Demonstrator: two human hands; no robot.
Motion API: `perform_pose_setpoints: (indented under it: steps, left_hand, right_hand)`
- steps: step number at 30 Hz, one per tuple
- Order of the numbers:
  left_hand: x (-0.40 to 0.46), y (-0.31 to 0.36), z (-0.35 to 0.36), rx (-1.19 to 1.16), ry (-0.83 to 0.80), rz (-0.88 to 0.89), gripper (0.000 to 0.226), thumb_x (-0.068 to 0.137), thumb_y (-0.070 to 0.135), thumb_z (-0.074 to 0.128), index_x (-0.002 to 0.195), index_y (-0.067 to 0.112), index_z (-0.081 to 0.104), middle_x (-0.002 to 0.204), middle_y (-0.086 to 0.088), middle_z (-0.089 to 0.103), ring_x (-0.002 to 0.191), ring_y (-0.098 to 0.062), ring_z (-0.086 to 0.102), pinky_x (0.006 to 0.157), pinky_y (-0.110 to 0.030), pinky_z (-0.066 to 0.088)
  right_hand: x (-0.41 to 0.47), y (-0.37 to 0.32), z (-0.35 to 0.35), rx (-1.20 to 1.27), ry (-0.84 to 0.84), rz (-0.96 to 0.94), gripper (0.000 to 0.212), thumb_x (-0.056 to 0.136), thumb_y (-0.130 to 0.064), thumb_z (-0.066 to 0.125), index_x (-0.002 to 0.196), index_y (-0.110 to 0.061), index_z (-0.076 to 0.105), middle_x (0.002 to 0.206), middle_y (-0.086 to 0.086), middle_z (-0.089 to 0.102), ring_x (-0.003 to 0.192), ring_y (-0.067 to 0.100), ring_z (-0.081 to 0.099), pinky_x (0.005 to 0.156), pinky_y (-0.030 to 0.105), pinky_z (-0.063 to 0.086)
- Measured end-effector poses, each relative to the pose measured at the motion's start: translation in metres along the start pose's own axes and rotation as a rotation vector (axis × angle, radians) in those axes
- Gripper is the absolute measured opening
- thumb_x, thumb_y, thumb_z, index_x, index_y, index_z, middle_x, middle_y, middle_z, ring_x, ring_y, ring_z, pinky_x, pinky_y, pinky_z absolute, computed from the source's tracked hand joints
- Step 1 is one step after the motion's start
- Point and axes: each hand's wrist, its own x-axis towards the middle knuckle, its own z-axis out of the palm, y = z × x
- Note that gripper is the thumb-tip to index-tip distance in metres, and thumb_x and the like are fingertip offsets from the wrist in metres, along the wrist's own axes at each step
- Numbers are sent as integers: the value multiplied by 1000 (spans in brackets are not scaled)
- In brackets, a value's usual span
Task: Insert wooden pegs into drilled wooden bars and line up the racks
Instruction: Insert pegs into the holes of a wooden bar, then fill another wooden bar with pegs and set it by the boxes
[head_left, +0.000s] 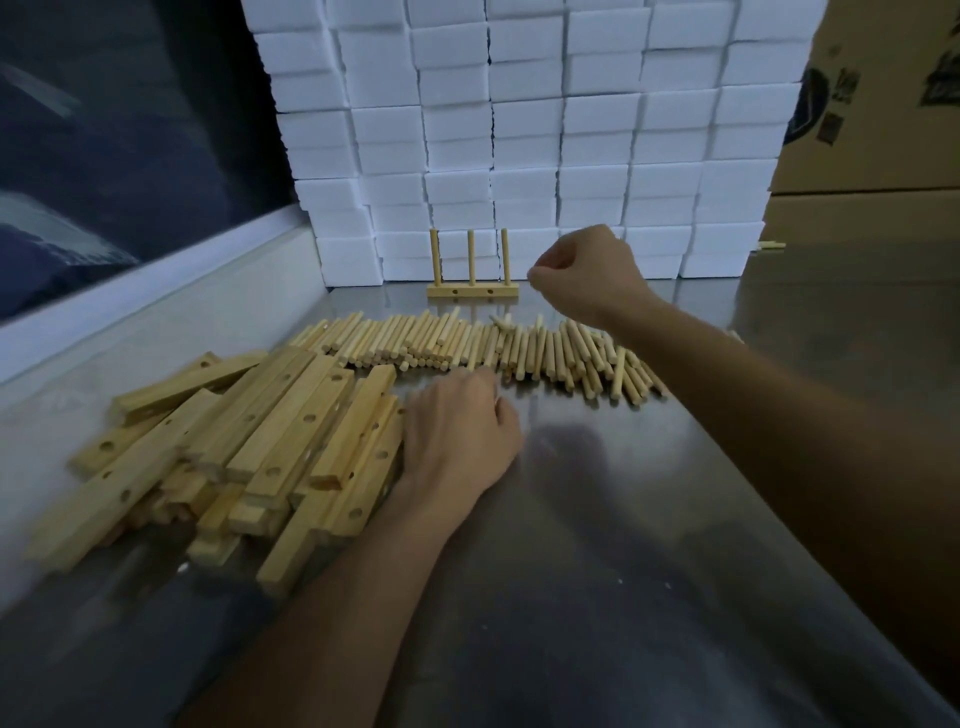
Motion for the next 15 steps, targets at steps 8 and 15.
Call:
perform_pose_setpoints:
  steps: [8,15]
  left_hand:
    - [6,-12,-26,262,259,-156,24,89,37,52,91,17,66,91,-5,61,82,-22,48,84,-44,31]
    - [4,-24,-33,432,20,-327,27,85,25,58,110,17,64,120,-12,59,116,-33,48,94,-45,34]
  right_hand:
    - [-46,24,-24,53,123,-41,20,93,-24,63,110,-18,69,95,-7,67,87,2,63,71,17,49]
    - [-78,65,-19,-14,291,-57,16,96,-19,60,107,-14,70,88,-6,68,78,-1,61,70,15,50]
